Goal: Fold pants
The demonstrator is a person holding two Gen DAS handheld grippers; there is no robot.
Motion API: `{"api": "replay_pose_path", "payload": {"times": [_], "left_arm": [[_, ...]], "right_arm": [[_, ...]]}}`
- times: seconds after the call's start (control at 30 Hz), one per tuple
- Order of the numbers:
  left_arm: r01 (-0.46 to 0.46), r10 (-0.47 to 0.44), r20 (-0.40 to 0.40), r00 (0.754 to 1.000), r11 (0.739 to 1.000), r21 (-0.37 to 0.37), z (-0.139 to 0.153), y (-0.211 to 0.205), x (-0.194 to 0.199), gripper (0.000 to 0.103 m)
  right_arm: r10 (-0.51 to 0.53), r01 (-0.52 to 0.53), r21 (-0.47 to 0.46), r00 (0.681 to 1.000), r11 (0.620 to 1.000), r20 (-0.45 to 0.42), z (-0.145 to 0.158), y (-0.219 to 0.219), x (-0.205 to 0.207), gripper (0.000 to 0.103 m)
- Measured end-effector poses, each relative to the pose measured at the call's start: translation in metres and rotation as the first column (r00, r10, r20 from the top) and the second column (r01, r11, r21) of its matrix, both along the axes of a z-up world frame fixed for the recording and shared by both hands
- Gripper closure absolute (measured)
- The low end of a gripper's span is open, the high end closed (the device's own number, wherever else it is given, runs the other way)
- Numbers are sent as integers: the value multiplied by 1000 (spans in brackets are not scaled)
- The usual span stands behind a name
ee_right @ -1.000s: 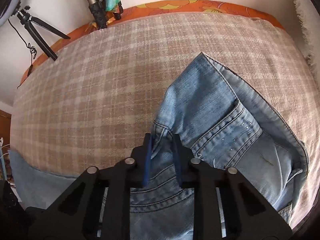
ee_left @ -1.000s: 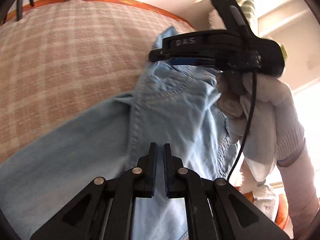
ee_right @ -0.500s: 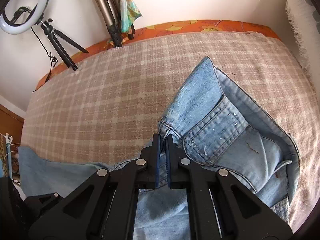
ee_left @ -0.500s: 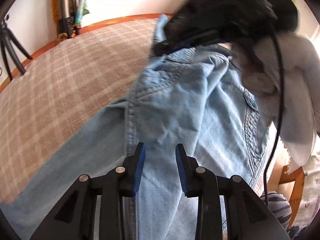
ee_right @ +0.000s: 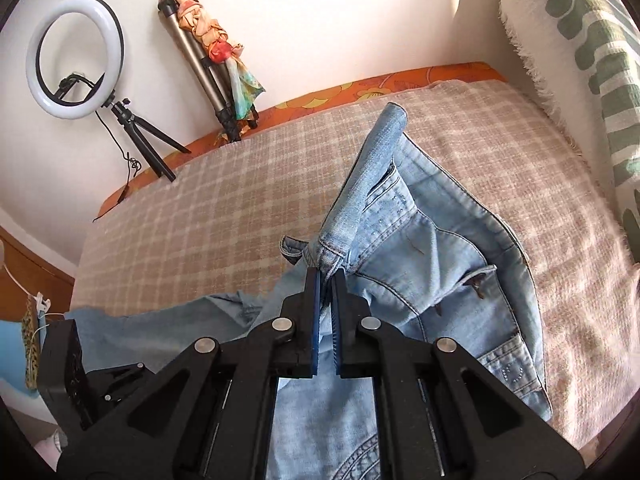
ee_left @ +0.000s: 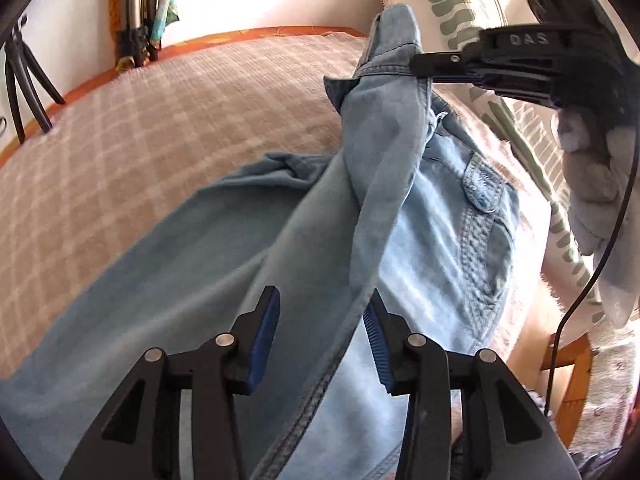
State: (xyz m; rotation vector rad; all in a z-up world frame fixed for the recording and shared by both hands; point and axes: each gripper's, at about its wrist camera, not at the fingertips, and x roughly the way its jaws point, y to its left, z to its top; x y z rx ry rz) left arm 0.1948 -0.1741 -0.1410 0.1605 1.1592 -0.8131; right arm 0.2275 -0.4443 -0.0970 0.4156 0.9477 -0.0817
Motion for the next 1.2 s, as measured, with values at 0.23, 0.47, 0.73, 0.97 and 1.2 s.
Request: {"api": "replay_pose_path", "payload": {"times": [0.23, 0.47, 0.73, 0.97, 1.2], "left_arm": [[21, -23, -15, 1000, 993, -115, 13, 11, -16, 94], [103, -102, 14, 995, 993, -63, 14, -5, -33, 98], [105, -105, 22, 994, 994, -41, 9, -12, -40, 102], [60, -60, 6, 998, 996, -59, 12, -6, -33, 103], [86, -84, 36, 996, 995, -59, 25, -6, -43, 103]], "right_arm": [[-34, 33, 67, 999, 997, 24, -6, -19, -63, 98], [-99, 93, 236, 995, 967, 13, -51, -61, -108, 47], [-298, 291, 371, 954, 882, -40, -87, -125, -91, 40], [-336, 303, 500, 941, 811, -25, -93, -141, -72, 81], [-279, 245, 381, 960, 891, 36, -38, -125, -88, 96]]}}
